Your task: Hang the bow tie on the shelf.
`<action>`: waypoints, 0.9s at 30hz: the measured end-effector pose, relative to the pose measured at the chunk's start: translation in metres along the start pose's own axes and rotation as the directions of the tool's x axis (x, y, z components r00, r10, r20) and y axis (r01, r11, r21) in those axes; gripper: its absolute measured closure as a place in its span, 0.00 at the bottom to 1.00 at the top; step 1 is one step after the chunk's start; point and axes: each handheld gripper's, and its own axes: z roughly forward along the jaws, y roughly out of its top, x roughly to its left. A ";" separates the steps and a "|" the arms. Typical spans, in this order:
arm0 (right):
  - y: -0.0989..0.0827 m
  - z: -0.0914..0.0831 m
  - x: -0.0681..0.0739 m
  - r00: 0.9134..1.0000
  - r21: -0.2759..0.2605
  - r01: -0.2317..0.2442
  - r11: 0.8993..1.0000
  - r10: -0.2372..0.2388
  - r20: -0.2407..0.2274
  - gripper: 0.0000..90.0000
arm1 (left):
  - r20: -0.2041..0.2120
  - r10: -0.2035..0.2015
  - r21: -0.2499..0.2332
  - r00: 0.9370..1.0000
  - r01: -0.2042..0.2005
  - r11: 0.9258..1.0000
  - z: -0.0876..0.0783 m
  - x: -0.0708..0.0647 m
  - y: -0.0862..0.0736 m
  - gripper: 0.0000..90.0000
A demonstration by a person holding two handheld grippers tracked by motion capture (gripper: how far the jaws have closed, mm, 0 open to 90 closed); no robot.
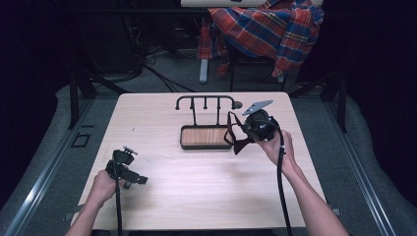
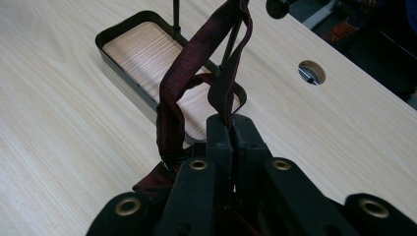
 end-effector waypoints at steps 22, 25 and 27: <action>0.008 -0.004 -0.012 0.999 -0.040 -0.037 0.999 0.038 0.017 0.97 | 0.001 0.000 0.003 1.000 0.000 1.000 0.000 0.001 0.000 0.00; 0.009 -0.003 -0.014 0.999 -0.046 -0.044 0.998 0.045 0.016 0.97 | -0.002 0.000 0.000 1.000 0.000 1.000 0.000 0.001 0.000 0.00; 0.009 -0.002 -0.015 0.999 -0.046 -0.047 0.998 0.048 0.017 0.97 | 0.001 0.001 0.002 1.000 -0.001 1.000 0.000 0.001 0.000 0.00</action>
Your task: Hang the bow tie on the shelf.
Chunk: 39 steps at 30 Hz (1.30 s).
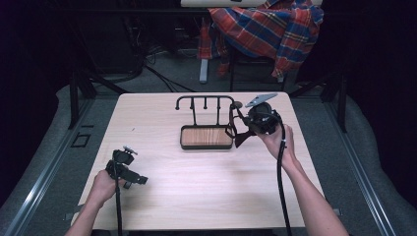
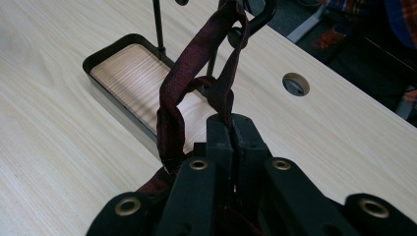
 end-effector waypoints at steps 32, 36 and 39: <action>0.002 0.021 -0.014 0.997 -0.003 -0.070 0.998 0.070 0.010 0.97 | 0.010 -0.004 0.002 1.000 0.004 1.000 0.001 -0.001 0.000 0.00; 0.003 0.024 -0.014 0.997 0.006 -0.073 0.997 0.073 0.013 0.97 | 0.011 -0.002 0.003 1.000 0.002 1.000 0.000 0.000 0.000 0.00; 0.003 0.027 -0.014 0.997 0.011 -0.076 0.997 0.076 0.009 0.97 | 0.013 -0.003 0.003 1.000 0.003 1.000 0.000 0.000 0.000 0.00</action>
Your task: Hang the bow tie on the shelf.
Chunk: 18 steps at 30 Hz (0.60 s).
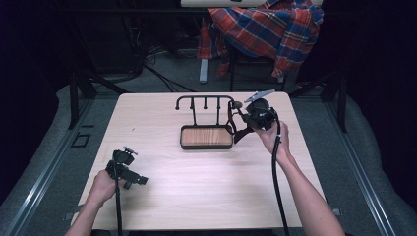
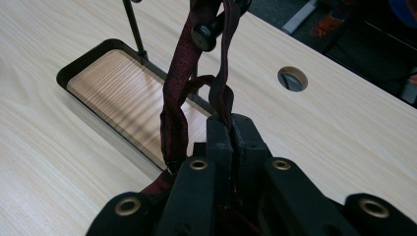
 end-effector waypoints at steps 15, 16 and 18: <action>-0.005 0.008 -0.005 1.000 0.014 -0.023 1.000 0.023 0.005 0.97 | -0.002 0.001 0.001 1.000 -0.001 1.000 0.000 -0.001 0.000 0.00; -0.005 0.009 -0.005 1.000 0.017 -0.020 1.000 0.020 0.005 0.97 | -0.002 0.001 0.001 1.000 -0.001 1.000 0.000 -0.001 0.000 0.00; -0.005 0.010 -0.005 1.000 0.015 -0.020 1.000 0.020 0.006 0.97 | -0.002 0.001 0.001 1.000 -0.001 1.000 0.000 -0.001 0.000 0.00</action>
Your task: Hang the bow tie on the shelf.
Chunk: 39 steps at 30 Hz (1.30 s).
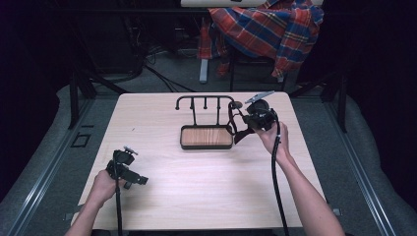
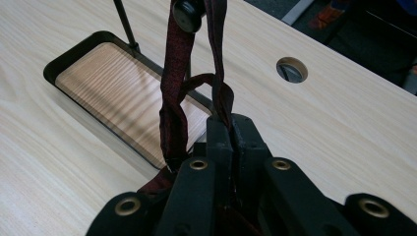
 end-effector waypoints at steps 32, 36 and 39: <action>-0.008 0.024 -0.003 1.000 0.066 -0.025 0.998 0.025 -0.008 0.96 | 0.004 0.006 0.001 1.000 -0.006 1.000 0.000 -0.001 -0.001 0.00; -0.008 0.025 -0.002 1.000 0.062 -0.023 0.998 0.024 -0.011 0.95 | 0.004 0.007 0.001 1.000 -0.007 1.000 0.000 -0.001 -0.001 0.00; -0.008 0.025 -0.003 1.000 0.063 -0.025 0.998 0.026 -0.010 0.94 | 0.005 0.007 0.003 1.000 -0.007 1.000 0.000 -0.001 -0.001 0.00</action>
